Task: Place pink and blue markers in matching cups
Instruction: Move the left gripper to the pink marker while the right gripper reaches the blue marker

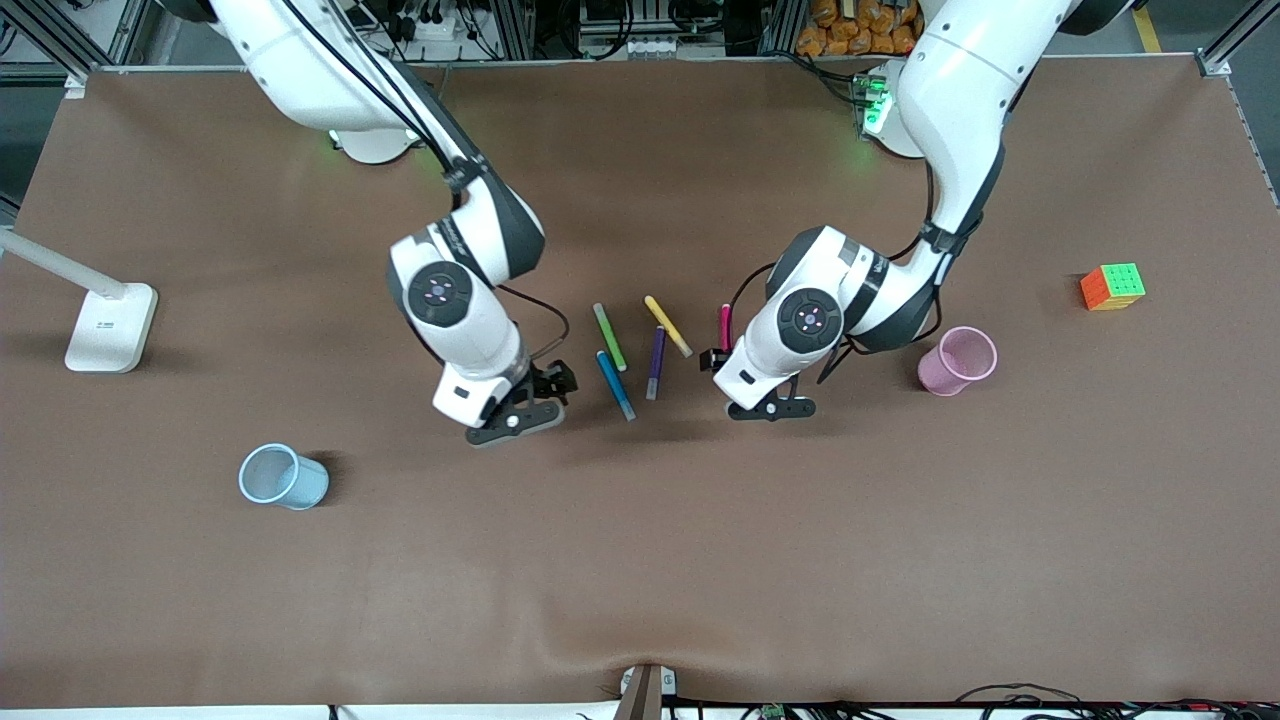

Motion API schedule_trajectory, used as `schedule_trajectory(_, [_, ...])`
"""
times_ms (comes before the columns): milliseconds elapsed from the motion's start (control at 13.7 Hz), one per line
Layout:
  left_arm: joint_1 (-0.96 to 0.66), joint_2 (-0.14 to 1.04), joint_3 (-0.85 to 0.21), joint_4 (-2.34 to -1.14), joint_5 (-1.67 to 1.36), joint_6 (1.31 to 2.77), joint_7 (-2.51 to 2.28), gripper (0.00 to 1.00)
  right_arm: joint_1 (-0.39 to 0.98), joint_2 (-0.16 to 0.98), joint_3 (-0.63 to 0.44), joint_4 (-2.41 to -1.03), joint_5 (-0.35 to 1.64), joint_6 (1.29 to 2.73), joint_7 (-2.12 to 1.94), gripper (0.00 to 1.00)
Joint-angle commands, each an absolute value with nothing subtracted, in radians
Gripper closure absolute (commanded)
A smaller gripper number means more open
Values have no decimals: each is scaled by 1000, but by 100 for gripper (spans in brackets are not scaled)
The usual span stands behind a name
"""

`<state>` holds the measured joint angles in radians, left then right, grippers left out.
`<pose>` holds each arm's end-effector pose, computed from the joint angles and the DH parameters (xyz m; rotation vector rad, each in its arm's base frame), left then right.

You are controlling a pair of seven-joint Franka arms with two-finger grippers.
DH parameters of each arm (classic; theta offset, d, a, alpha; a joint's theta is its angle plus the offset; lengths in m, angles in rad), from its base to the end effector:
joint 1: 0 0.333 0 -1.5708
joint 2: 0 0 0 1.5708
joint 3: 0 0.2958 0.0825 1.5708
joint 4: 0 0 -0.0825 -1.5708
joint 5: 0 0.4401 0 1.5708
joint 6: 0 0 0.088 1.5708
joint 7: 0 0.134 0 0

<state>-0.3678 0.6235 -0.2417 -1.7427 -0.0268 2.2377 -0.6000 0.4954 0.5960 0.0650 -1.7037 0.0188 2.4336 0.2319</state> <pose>0.5582 -0.3887 0.1359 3.0578 0.0679 -0.2834 0.6134 0.3824 0.1797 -3.0058 -0.4564 -0.1608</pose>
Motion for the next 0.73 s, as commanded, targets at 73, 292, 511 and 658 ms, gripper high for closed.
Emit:
schedule_trajectory(73, [-388, 650, -235, -1758, -26, 2279, -630, 6, 564, 693, 64, -1622, -30, 2464, 336, 0])
schedule_trajectory(292, [-394, 673, -236, -1761, -25, 2318, -632, 24, 597, 732, 66, -1592, -89, 2467, 415, 0])
schedule_trajectory(511, [-400, 681, -235, -1761, -25, 2318, -632, 40, 615, 773, 66, -1572, -161, 2493, 488, 0])
schedule_trajectory(658, [-402, 695, -233, -1758, -25, 2325, -632, 40, 620, 785, 66, -1571, -184, 2503, 503, 0])
